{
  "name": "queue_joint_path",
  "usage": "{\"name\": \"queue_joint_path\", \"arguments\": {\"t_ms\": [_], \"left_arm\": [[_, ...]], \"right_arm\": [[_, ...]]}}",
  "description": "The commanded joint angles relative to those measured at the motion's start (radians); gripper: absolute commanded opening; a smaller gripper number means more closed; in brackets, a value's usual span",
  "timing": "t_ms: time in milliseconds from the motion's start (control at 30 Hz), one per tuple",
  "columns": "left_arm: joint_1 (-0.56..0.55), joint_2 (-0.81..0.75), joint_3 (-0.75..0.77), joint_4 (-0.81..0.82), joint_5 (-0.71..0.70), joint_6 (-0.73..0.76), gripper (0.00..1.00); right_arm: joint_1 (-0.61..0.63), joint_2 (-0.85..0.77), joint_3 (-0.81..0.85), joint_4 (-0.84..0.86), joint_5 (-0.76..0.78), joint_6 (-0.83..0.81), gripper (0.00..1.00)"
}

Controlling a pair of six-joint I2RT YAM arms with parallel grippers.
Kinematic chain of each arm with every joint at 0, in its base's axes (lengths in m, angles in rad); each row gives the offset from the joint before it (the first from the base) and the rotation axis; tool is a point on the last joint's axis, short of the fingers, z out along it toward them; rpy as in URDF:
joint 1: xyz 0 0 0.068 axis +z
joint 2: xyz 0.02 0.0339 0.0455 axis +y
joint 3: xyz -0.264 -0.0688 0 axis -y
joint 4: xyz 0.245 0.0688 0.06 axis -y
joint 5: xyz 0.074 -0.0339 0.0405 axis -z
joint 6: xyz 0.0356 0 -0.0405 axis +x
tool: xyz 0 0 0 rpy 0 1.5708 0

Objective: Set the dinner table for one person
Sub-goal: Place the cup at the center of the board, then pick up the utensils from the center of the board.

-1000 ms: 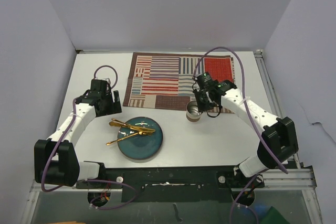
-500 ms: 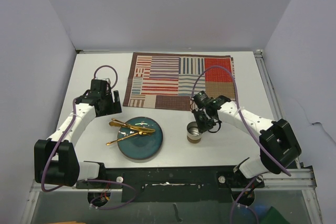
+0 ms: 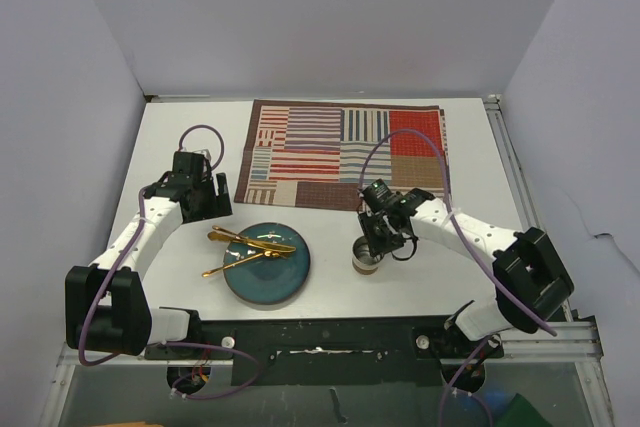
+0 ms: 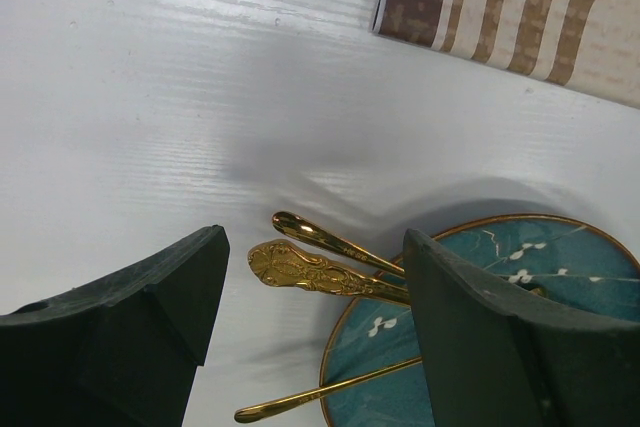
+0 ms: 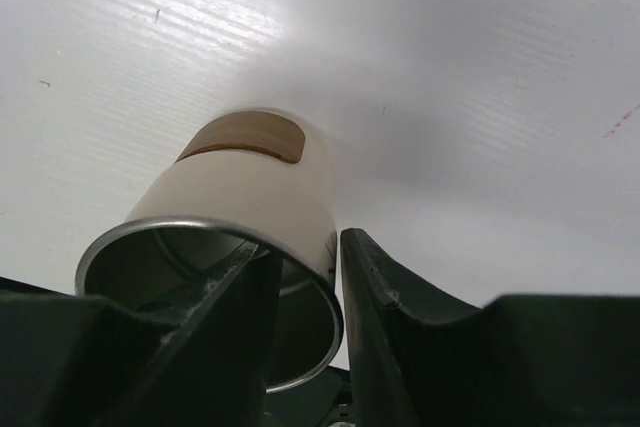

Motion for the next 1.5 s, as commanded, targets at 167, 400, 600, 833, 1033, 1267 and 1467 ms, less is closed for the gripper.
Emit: {"name": "queue_joint_path", "arguments": {"t_ms": [167, 400, 600, 833, 1033, 1267, 1467], "left_arm": [[0.008, -0.006, 0.007, 0.043, 0.014, 0.018, 0.71], [0.008, -0.001, 0.008, 0.047, 0.026, 0.018, 0.71], [0.006, 0.004, 0.002, 0.062, 0.097, 0.025, 0.71], [-0.105, 0.036, 0.067, -0.001, 0.199, -0.023, 0.71], [-0.207, 0.035, 0.164, -0.152, 0.256, -0.049, 0.71], [-0.259, -0.004, 0.203, -0.324, 0.203, -0.055, 0.71], [-0.336, 0.013, 0.223, -0.422, 0.141, -0.061, 0.71]], "right_arm": [[0.102, -0.166, 0.051, -0.042, 0.061, 0.064, 0.5], [0.137, -0.265, 0.182, -0.135, 0.129, 0.073, 0.53], [0.132, -0.147, 0.339, -0.158, 0.17, -0.003, 0.54], [0.129, 0.002, 0.448, -0.089, 0.104, -0.076, 0.54], [0.129, 0.049, 0.447, -0.052, 0.088, -0.106, 0.55], [0.114, 0.01, 0.372, 0.024, 0.038, -0.128, 0.56], [0.105, 0.007, 0.351, 0.051, -0.025, -0.147, 0.56]]}}
